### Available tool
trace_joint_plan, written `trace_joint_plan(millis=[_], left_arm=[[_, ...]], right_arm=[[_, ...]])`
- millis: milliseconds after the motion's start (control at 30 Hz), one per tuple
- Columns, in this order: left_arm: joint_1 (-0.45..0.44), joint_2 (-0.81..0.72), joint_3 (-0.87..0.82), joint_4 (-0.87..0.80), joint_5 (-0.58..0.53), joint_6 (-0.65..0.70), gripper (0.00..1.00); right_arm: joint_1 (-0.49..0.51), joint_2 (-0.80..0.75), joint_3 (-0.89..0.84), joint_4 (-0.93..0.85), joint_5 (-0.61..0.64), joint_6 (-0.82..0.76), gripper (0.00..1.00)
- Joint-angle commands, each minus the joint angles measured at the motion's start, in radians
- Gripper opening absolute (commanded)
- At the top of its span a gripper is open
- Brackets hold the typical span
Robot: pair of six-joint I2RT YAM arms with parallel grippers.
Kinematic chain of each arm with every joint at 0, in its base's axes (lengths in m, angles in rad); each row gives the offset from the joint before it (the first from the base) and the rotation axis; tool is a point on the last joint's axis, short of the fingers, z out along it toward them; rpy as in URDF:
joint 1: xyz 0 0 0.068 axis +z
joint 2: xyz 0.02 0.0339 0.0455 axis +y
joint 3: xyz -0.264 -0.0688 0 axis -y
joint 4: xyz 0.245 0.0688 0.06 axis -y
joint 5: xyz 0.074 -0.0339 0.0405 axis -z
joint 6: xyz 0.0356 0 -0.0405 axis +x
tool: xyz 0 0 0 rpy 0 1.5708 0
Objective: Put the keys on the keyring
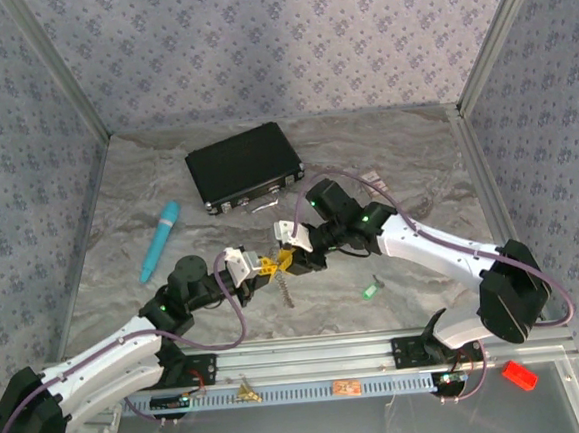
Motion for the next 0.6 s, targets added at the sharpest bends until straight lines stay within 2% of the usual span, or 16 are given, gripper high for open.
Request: trace_joint_plan(millis=[0, 167, 267, 400, 567], left_arm=[[-0.005, -0.013, -0.001, 0.084, 0.029, -0.014, 0.00], [-0.005, -0.022, 0.001, 0.071, 0.016, -0.017, 0.00], [-0.004, -0.041, 0.016, 0.006, -0.017, -0.009, 0.17], [-0.005, -0.058, 0.049, -0.111, -0.033, 0.021, 0.19], [-0.004, -0.036, 0.071, -0.149, -0.024, 0.032, 0.17]], right_arm=[[-0.004, -0.007, 0.000, 0.017, -0.045, 0.017, 0.20], [-0.004, 0.003, 0.017, -0.003, -0.046, 0.011, 0.00], [0.000, 0.001, 0.037, -0.044, -0.014, -0.010, 0.00], [0.020, 0.012, 0.088, -0.145, 0.073, -0.067, 0.00], [0.051, 0.042, 0.146, -0.242, 0.146, -0.117, 0.00]])
